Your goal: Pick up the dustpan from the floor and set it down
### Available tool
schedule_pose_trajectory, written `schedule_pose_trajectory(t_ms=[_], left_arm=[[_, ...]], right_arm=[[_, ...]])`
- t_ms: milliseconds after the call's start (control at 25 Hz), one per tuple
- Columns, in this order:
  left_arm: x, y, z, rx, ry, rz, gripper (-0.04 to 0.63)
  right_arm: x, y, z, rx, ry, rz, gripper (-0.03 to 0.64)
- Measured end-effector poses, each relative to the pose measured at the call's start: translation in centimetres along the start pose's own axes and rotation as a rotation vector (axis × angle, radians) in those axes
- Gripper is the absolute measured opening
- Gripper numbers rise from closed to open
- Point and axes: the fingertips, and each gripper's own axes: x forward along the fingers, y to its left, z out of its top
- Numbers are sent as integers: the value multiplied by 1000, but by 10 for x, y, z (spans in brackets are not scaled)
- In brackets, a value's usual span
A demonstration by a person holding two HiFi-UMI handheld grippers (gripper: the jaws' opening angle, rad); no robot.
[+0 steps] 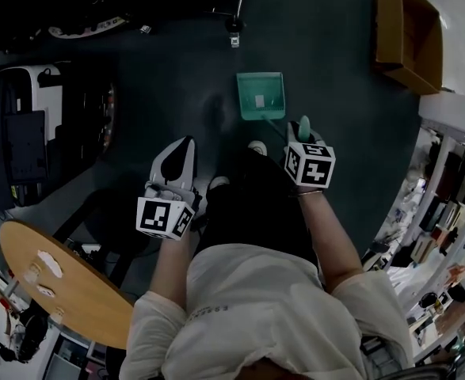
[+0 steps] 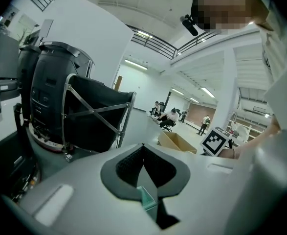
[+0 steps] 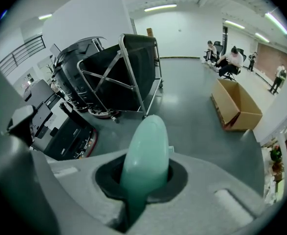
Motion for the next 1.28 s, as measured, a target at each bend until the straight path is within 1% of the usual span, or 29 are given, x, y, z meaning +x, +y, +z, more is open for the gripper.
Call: schedule_pose_trajectory(t_ms=[120, 160, 200, 240, 280, 360, 440, 520, 640, 760, 840, 880, 920, 960, 1040, 1160, 1280], left_arm=[[-2, 3, 2, 11, -3, -7, 18], [-4, 6, 2, 11, -2, -3, 18], [-5, 8, 3, 8, 1, -1, 18], [-7, 8, 5, 6, 4, -4, 18], [-9, 7, 6, 3, 8, -12, 18], [-13, 1, 9, -10, 24, -41, 18], [-18, -6, 16, -19, 39, -64, 18], [-24, -13, 30, 0, 40, -79, 18], [-35, -29, 57, 33, 27, -109, 18], [-47, -55, 90, 52, 3, -171, 18], [-60, -71, 113, 90, -14, -197, 18], [-68, -77, 124, 116, -25, -205, 18], [-76, -82, 134, 141, -39, -211, 18], [-85, -87, 143, 159, -57, -215, 18], [-104, -95, 158, 179, -94, -215, 18], [-138, -111, 173, 213, -134, -203, 18], [-174, -128, 187, 270, -207, -214, 18]], right_arm=[[1, 0, 8, 28, -9, 29, 4], [3, 1, 9, 40, -9, 42, 19], [4, 2, 10, 50, -6, 53, 67], [6, 2, 9, 58, 0, 60, 162], [6, 2, 7, 65, 9, 62, 241], [3, 0, 3, 71, 27, 51, 259], [-9, -3, 2, 64, 23, 24, 276], [-32, -4, 11, 50, -20, -8, 280], [-80, 0, 35, -4, -132, -64, 281], [-138, 7, 64, -78, -243, -109, 279], [-176, 17, 80, -105, -314, -117, 270], [-195, 23, 87, -115, -351, -120, 253], [-213, 29, 92, -125, -389, -127, 200], [-231, 35, 96, -136, -427, -138, 114], [-264, 47, 97, -151, -491, -163, -9], [-310, 73, 80, -142, -557, -163, -11], [-348, 105, 53, -180, -628, -144, -11]])
